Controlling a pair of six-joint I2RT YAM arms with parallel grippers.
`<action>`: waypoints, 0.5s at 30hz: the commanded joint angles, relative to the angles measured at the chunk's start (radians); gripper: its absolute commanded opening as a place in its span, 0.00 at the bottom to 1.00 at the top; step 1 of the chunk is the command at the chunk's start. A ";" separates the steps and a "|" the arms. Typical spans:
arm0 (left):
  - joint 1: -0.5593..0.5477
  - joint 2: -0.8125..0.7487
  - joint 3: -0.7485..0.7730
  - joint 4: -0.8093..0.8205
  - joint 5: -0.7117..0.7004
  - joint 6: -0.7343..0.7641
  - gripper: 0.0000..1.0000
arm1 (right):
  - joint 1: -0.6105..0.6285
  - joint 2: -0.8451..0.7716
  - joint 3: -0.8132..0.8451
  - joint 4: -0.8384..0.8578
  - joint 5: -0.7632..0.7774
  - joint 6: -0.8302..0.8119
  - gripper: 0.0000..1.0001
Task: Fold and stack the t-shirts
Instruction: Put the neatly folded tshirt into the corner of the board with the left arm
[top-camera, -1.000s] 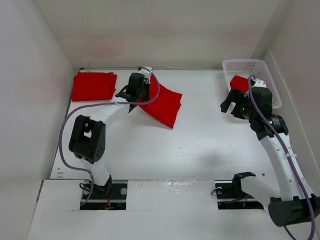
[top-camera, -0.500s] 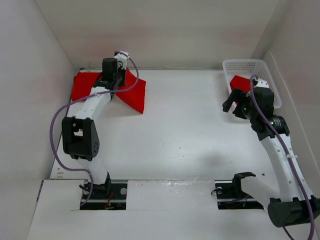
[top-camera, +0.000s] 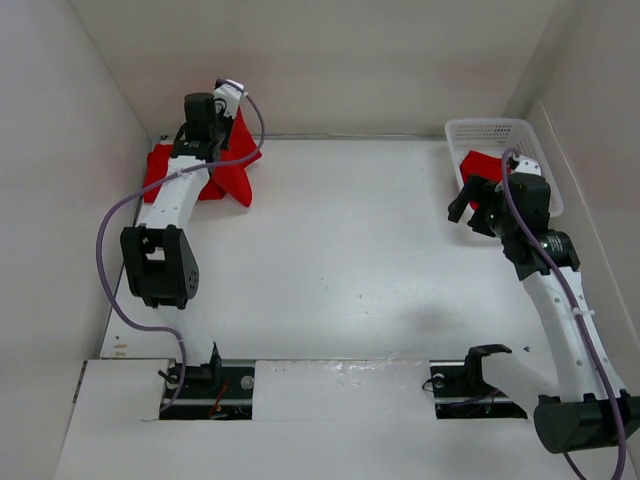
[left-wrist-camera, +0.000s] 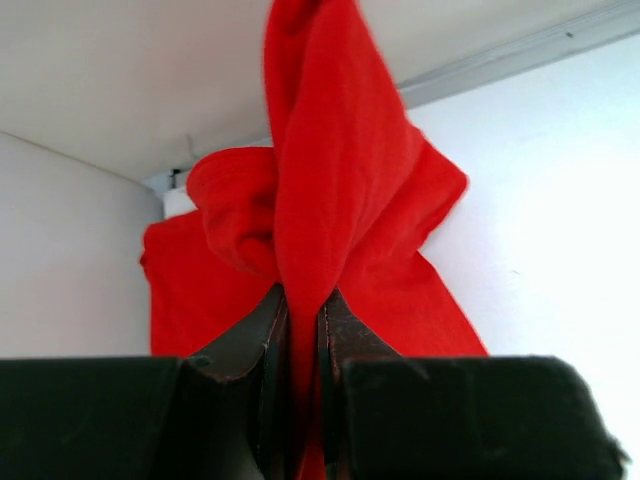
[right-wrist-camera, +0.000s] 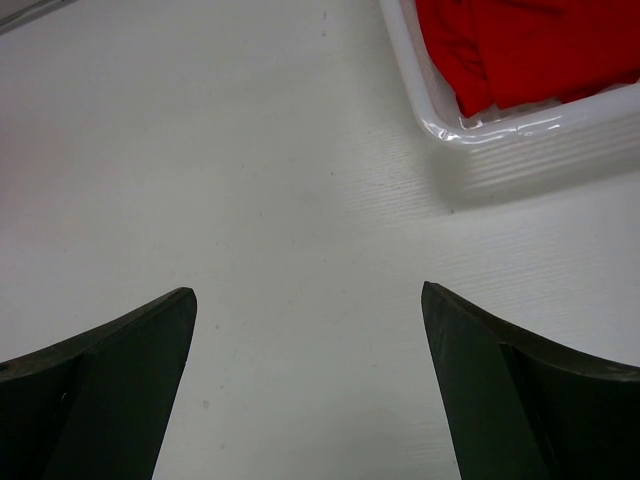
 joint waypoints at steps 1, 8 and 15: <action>0.036 0.015 0.109 0.017 0.004 0.031 0.00 | -0.006 0.003 0.030 0.047 0.011 -0.011 1.00; 0.036 0.063 0.203 -0.018 -0.016 0.072 0.00 | -0.015 0.013 0.039 0.068 0.007 -0.001 1.00; 0.056 0.073 0.257 -0.018 -0.016 0.098 0.00 | -0.015 0.043 0.049 0.078 -0.002 0.017 1.00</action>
